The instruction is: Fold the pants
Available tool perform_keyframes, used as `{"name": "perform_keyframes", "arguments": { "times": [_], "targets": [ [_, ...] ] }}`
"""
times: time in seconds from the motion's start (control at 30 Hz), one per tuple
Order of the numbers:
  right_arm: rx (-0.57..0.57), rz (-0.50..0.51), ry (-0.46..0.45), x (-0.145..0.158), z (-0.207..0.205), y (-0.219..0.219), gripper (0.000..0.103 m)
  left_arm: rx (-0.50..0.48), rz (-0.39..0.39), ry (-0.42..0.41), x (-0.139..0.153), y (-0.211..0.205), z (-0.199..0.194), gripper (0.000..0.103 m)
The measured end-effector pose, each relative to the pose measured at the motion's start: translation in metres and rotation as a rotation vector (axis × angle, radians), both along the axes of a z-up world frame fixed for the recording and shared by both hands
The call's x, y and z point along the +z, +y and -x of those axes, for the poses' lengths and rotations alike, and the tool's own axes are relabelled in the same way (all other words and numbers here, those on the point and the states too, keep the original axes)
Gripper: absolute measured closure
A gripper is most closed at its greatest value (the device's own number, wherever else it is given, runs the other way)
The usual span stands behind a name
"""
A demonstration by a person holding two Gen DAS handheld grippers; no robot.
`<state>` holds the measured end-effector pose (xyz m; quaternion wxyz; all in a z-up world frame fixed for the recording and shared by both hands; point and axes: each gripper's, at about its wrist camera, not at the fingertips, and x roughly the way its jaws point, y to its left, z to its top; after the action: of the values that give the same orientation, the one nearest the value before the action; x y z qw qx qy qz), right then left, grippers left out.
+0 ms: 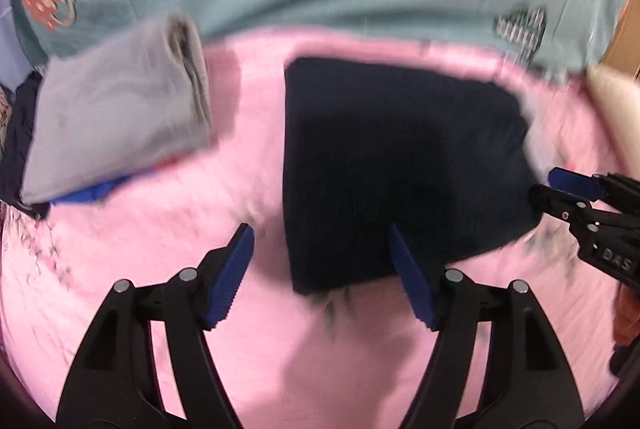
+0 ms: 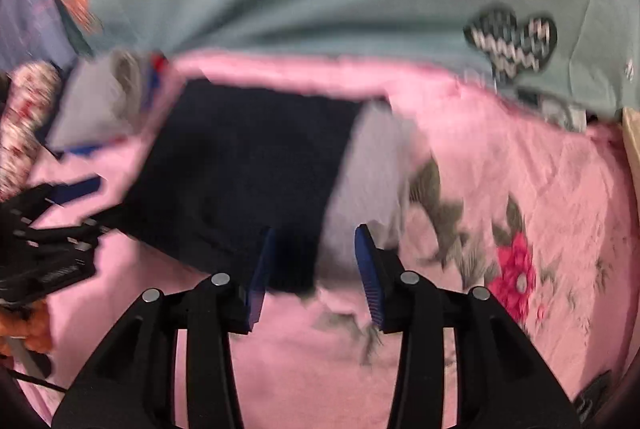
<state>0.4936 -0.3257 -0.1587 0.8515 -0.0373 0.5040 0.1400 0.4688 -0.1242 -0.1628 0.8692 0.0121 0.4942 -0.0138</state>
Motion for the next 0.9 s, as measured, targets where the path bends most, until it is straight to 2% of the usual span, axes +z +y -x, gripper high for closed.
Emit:
{"name": "perform_keyframes", "arguments": {
  "times": [0.03,0.07,0.17,0.27,0.33,0.37,0.5,0.67,0.9],
  "targets": [
    [-0.005,0.006,0.032,-0.009,0.000,-0.003,0.059,0.003,0.008,0.016,-0.006,0.002,0.000,0.030],
    [-0.014,-0.015,0.022,-0.008,0.003,-0.006,0.059,0.012,0.014,0.014,-0.005,0.003,0.000,0.030],
    [-0.029,-0.062,-0.019,0.019,0.018,-0.009,0.058,0.019,0.028,-0.022,0.024,0.003,0.005,0.032],
    [-0.046,-0.075,-0.089,0.050,0.046,-0.008,0.057,0.025,0.016,-0.074,0.058,-0.001,0.024,0.021],
    [-0.061,-0.087,-0.100,0.066,0.066,-0.006,0.045,0.026,0.021,-0.096,0.075,-0.004,0.037,0.017],
    [-0.069,-0.089,-0.109,0.072,0.074,-0.004,0.043,0.023,0.019,-0.105,0.083,-0.006,0.044,0.012],
    [-0.057,-0.033,-0.164,0.100,0.118,0.006,0.043,-0.005,0.008,-0.134,0.113,-0.018,0.081,0.007],
    [-0.119,-0.045,-0.176,0.120,0.158,0.003,0.042,-0.001,0.022,-0.156,0.136,-0.019,0.122,0.005],
    [-0.157,-0.070,-0.174,0.129,0.192,0.001,0.042,-0.038,0.013,-0.161,0.151,-0.026,0.157,0.004]
  ]
}}
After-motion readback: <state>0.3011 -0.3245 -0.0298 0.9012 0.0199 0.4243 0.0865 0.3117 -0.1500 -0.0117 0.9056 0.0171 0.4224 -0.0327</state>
